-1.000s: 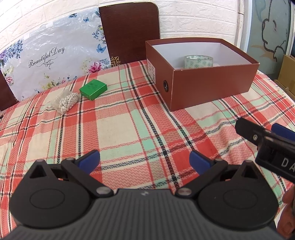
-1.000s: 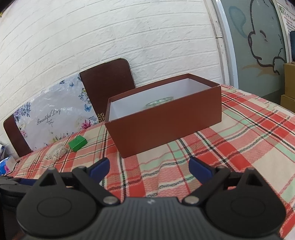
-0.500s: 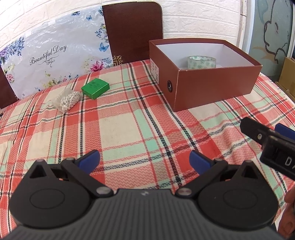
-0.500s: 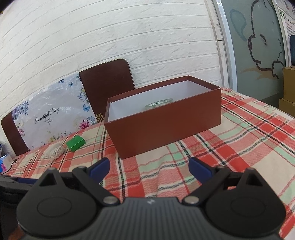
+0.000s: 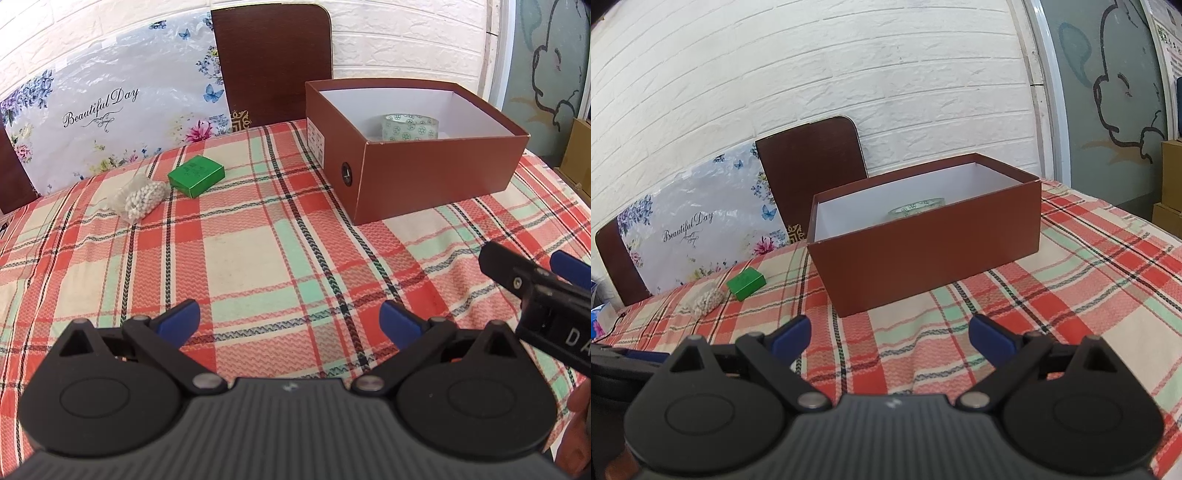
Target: Organize objects
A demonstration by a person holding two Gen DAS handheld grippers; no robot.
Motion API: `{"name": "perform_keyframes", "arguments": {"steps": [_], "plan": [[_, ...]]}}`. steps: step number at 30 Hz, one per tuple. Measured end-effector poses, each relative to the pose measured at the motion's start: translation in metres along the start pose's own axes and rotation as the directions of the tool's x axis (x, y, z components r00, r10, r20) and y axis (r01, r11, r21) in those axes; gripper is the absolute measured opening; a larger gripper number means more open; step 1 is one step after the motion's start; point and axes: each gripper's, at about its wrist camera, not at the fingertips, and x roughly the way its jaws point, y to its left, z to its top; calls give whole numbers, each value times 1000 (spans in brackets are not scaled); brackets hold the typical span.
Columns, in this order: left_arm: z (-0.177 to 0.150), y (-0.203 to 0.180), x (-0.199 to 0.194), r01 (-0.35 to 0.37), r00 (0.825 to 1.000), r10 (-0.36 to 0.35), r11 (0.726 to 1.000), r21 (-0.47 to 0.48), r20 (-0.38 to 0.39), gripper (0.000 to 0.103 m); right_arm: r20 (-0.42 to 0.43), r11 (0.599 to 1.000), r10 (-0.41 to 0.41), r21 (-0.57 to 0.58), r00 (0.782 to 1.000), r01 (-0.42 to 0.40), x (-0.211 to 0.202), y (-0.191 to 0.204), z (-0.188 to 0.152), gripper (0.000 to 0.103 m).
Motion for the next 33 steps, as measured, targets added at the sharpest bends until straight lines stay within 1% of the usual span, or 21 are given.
{"name": "perform_keyframes", "arguments": {"steps": [23, 29, 33], "plan": [[-1, 7, 9, -4, 1000, 4, 1000, -14, -16, 103, -10, 1000, -11, -2, 1000, 11, 6, 3, -2, 96], [0, 20, 15, -20, 999, 19, 999, -51, -28, 103, -20, 1000, -8, -10, 1000, 8, 8, 4, -3, 96], [-1, 39, 22, -36, 999, 34, 996, -80, -33, 103, -33, 1000, -3, -20, 999, 2, 11, 8, -5, 94]]}}
